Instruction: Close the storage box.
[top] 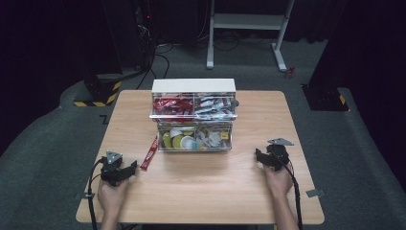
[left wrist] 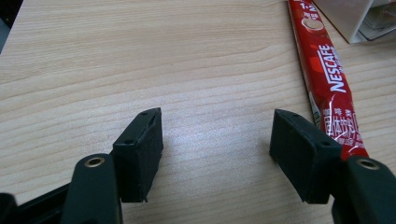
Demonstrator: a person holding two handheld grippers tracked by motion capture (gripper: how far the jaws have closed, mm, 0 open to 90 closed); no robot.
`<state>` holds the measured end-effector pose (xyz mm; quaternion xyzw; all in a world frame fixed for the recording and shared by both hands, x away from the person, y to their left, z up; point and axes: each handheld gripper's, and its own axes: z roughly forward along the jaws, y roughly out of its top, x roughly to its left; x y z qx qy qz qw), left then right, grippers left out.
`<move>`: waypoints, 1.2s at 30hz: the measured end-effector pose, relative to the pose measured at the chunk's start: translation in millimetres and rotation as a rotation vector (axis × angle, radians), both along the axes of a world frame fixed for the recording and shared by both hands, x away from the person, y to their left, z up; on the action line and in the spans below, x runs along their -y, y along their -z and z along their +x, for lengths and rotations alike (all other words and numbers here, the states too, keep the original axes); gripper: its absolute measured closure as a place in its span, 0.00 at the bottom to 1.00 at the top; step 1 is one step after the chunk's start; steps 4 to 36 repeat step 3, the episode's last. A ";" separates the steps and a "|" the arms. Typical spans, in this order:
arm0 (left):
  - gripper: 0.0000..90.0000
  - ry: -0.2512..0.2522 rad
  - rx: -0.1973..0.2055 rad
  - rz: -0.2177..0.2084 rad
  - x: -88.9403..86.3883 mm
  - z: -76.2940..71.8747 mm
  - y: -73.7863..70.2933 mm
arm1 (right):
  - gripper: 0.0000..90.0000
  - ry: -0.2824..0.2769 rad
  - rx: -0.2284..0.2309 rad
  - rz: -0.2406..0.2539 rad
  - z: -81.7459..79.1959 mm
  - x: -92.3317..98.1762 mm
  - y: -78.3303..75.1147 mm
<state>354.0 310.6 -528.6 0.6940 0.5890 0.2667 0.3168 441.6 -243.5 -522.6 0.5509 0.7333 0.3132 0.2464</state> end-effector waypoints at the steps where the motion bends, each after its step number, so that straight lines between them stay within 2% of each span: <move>1: 0.39 0.000 0.000 0.000 0.0 0.0 0.0 | 0.38 -0.002 0.000 0.000 -0.1 0.2 0.0; 36: 0.39 0.000 0.000 0.000 0.0 0.0 0.0 | 0.37 -0.001 -0.001 0.000 -0.2 0.3 0.0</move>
